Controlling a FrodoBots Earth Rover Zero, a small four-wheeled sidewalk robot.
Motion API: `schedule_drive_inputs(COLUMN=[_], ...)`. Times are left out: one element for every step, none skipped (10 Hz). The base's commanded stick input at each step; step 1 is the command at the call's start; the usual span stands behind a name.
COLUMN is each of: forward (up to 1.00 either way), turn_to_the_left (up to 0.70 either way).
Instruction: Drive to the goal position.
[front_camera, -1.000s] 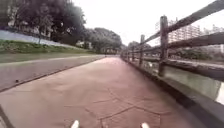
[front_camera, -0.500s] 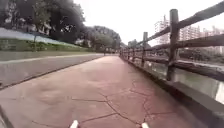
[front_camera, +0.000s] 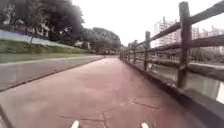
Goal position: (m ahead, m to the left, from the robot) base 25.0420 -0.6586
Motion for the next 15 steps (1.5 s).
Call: schedule_drive_inputs(forward=[0.70, 0.70, 0.70, 0.70, 0.70, 0.70, 0.70, 0.70, 0.70, 0.70, 0.70, 0.70, 0.70, 0.70, 0.70], turn_to_the_left=[0.00, 0.00, 0.00, 0.00, 0.00, 0.00, 0.00, 0.00, 0.00, 0.00, 0.00, 0.00, 0.00, 0.00, 0.00])
